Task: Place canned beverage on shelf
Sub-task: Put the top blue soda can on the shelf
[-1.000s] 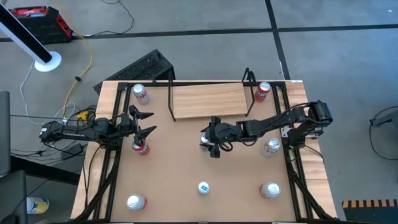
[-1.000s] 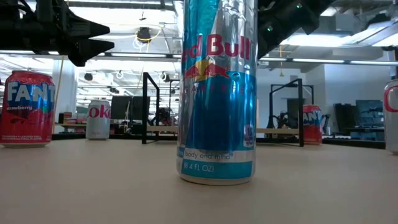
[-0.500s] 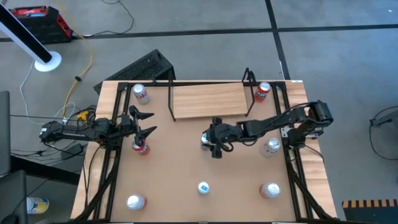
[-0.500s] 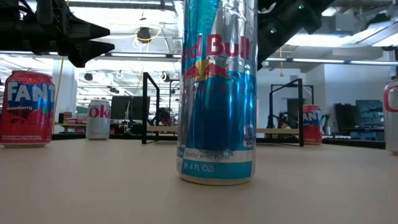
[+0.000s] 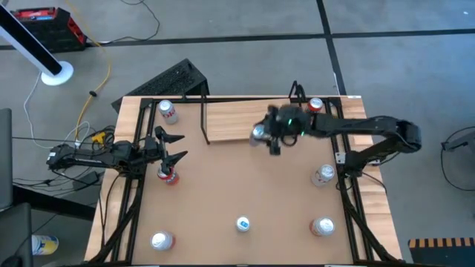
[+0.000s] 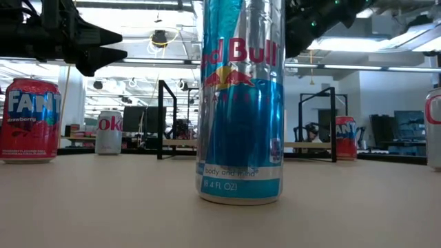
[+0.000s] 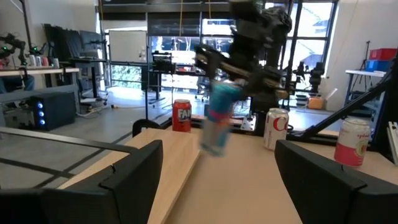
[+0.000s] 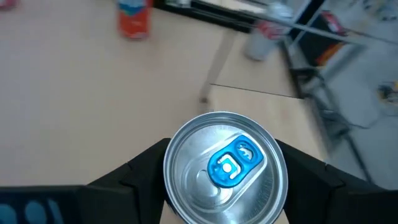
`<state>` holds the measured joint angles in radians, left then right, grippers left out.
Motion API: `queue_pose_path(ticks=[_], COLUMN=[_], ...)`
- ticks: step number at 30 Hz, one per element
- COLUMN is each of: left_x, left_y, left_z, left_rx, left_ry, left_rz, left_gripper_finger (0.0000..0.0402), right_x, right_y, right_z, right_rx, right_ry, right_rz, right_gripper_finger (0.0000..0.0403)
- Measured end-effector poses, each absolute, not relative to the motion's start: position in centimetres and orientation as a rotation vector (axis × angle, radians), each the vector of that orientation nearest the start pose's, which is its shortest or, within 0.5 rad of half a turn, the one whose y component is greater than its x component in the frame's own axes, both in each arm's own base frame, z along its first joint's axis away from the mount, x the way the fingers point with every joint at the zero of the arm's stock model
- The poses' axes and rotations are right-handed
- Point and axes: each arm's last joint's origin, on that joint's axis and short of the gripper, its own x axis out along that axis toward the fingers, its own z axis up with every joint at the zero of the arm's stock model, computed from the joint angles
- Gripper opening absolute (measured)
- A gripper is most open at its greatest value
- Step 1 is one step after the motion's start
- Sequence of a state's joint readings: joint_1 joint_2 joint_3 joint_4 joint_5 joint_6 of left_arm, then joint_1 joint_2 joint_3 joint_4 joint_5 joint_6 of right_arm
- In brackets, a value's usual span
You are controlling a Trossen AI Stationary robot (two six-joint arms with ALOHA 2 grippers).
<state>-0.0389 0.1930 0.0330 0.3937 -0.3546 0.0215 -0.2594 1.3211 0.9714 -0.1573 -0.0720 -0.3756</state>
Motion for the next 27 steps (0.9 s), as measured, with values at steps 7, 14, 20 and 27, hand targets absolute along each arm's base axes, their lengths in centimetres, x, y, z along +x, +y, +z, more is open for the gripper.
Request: queue_pose_path(ticks=[7,14,20,27], left_x=[10.5,10.5,10.5,10.5], left_y=[0.7,0.7,0.7,0.7], left_z=[19.6,19.6,19.7,19.7], left_rx=[-0.029,-0.027,-0.025,-0.026], left_ry=[-0.222,-0.228,-0.228,-0.228], left_rz=[0.337,0.349,0.348,0.348], left_gripper_finger=[0.0295,0.0295,0.0295,0.0295], right_x=[24.4,22.7,21.9,21.6], right_y=[-13.7,-17.6,-18.4,-18.3], right_z=[28.7,27.1,26.7,26.4], right_rx=[-0.212,-0.156,-0.14,-0.099], right_ry=[0.555,0.632,0.673,0.706], right_rz=[-0.143,-0.224,-0.234,-0.235], right_gripper_finger=[0.0267,0.0267,0.0267,0.0301])
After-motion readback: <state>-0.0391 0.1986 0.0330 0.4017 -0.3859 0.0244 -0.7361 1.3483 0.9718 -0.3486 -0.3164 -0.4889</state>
